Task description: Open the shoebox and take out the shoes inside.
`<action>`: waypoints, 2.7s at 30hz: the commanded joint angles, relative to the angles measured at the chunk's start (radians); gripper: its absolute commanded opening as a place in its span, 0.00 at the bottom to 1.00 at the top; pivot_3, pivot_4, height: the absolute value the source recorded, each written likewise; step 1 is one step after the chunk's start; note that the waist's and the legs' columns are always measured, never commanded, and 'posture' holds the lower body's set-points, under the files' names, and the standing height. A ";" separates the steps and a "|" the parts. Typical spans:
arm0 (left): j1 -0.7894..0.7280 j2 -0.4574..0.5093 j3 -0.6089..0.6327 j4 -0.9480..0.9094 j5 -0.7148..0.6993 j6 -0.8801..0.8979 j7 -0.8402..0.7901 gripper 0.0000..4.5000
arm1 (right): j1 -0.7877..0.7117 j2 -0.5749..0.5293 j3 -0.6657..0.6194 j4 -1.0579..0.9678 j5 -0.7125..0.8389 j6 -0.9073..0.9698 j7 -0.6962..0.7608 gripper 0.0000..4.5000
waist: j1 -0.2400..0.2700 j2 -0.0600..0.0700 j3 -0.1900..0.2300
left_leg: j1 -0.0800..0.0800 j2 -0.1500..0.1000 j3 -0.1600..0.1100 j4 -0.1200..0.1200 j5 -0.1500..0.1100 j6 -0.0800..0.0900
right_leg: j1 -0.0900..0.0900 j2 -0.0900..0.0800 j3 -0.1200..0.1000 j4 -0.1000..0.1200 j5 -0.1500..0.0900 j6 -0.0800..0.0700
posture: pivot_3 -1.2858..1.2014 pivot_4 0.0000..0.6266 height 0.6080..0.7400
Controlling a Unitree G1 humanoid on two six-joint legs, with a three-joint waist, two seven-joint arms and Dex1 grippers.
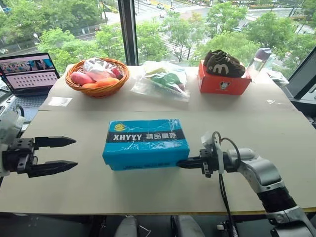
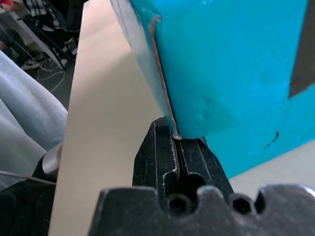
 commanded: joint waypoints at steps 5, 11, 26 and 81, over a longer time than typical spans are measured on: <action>0.008 0.014 0.057 0.000 0.011 -0.036 -0.023 0.99 | -0.055 0.033 -0.084 -0.018 0.071 -0.001 -0.004 0.00 | -0.003 0.000 0.000 | 0.000 0.000 0.000 0.000 0.000 0.000 | -0.001 0.000 0.000 0.001 0.000 0.000 | 0.52 0.24 1.00; 0.015 0.008 0.068 -0.004 0.005 -0.033 -0.024 0.99 | -0.098 0.047 -0.123 -0.040 0.132 0.034 -0.009 0.00 | -0.002 0.000 0.000 | 0.000 0.001 0.000 0.000 0.000 0.000 | -0.001 0.001 0.000 0.001 0.000 0.000 | 0.52 0.24 1.00; 0.064 -0.037 0.113 -0.059 -0.014 -0.017 0.007 0.99 | -0.292 0.103 -0.186 0.018 0.199 0.052 -0.064 0.00 | -0.006 0.001 0.000 | -0.001 0.001 0.000 0.000 0.000 0.000 | -0.002 0.000 0.000 0.001 0.000 0.000 | 0.52 0.24 1.00; 0.174 -0.144 0.099 -0.193 -0.030 -0.044 0.157 1.00 | -0.836 0.463 0.212 0.801 -0.447 -0.710 0.060 0.99 | -0.029 0.002 0.001 | 0.002 0.001 0.000 -0.008 -0.001 -0.003 | -0.005 0.002 0.000 0.003 0.005 -0.011 | 0.52 0.24 1.00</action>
